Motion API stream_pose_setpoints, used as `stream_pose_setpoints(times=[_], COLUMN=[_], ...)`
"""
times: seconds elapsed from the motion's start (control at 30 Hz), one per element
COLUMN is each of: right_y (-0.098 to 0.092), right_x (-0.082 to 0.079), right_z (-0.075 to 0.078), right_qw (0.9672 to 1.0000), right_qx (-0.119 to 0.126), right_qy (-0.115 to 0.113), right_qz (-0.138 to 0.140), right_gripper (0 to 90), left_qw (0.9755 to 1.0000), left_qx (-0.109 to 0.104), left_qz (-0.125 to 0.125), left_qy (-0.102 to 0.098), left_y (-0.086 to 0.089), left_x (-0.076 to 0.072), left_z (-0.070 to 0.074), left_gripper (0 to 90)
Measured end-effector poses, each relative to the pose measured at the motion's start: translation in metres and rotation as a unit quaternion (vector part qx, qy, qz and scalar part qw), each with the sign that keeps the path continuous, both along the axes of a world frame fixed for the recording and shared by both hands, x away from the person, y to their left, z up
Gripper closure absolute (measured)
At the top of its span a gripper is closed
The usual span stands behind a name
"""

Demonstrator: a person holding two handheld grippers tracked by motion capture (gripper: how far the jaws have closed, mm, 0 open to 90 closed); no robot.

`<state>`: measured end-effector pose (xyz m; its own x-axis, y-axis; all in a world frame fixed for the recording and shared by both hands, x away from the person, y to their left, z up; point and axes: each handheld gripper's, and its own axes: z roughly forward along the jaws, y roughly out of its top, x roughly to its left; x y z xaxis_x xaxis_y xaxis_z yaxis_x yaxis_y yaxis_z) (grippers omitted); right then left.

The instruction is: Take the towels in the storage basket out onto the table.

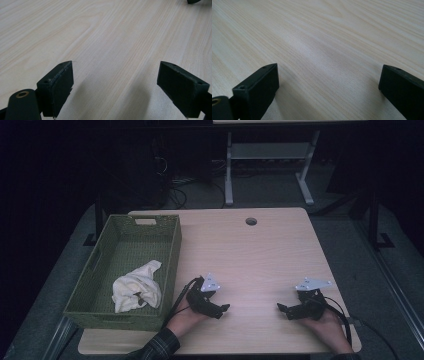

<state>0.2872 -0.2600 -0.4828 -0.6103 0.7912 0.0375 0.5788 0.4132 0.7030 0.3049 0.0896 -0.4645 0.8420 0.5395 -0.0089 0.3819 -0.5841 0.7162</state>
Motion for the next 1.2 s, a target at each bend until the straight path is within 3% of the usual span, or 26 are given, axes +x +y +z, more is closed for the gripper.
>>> stream_pose_setpoints(times=[0.37,0.6,0.7,0.93,1.2], right_y=[0.000,0.000,0.000,0.000,0.000], right_x=[0.000,0.000,0.000,0.000,0.000], right_z=[0.000,0.000,0.000,0.000,0.000], right_qw=[1.0000,1.0000,1.0000,1.0000,1.0000], right_qx=[0.000,0.000,0.000,0.000,0.001], right_qy=[0.000,0.000,0.000,0.000,0.000], right_qz=[0.000,0.000,0.000,0.000,-0.001], right_gripper=[2.4,2.4,2.4,2.4,2.4], left_qw=[1.0000,1.0000,1.0000,1.0000,0.9999], left_qx=[0.001,-0.004,0.001,0.004,0.008], left_qz=[0.002,0.002,0.003,-0.001,0.006], left_qy=[-0.006,0.002,-0.008,-0.003,-0.010], left_y=[0.002,0.003,0.005,0.002,0.004], left_x=[0.000,-0.003,-0.004,-0.005,-0.007], left_z=[0.007,0.016,0.021,0.024,0.034], left_gripper=[13.2,13.2,13.2,13.2,13.3])
